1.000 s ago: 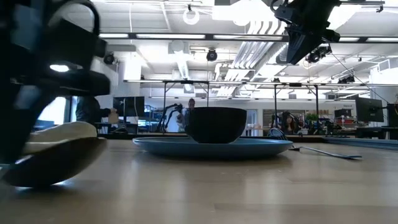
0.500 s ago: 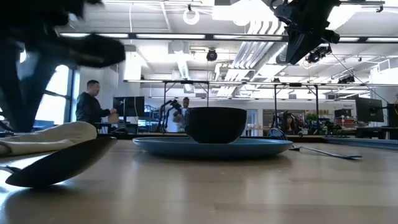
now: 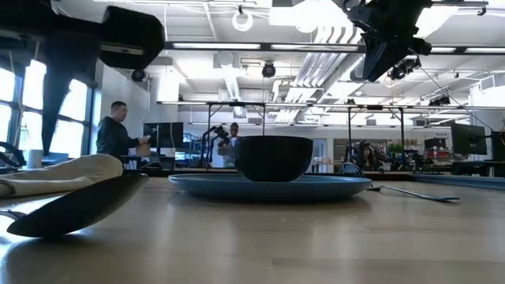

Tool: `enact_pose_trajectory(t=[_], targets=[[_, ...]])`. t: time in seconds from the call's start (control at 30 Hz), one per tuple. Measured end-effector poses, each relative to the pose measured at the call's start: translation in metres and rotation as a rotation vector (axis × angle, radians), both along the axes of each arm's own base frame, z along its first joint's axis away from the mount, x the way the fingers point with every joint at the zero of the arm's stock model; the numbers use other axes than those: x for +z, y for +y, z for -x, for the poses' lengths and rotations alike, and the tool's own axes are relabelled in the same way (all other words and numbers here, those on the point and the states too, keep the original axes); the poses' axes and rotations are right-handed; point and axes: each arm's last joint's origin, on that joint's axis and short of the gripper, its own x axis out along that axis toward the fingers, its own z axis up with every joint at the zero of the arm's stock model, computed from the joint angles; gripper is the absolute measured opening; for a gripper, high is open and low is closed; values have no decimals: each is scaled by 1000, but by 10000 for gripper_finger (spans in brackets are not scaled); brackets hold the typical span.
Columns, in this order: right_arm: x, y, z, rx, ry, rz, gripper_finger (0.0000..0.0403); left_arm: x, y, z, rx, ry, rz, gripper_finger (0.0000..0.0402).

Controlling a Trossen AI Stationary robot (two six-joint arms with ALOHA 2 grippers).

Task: Set table place
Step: Put the blue spoon into the black bowl

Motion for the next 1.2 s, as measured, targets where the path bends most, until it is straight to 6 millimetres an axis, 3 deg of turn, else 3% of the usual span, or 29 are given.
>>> enact_pose_trajectory(t=[0.17, 0.3, 0.6, 1.0, 1.2], targets=[[0, 0, 0, -11, -6, -5, 69, -10, 2, 0, 38, -27, 21, 165], [0, 0, 0, -11, -6, -5, 69, -14, 1, 1, 82, -24, 59, 178], [0, 0, 0, -21, -11, -9, 69, -20, -3, -1, 192, -32, 156, 164], [0, 0, -1, -33, -23, -13, 69, -46, -5, -5, 318, 39, 147, 161], [0, 0, -1, -33, -28, -13, 69, -46, -5, -6, 358, 36, 131, 141]])
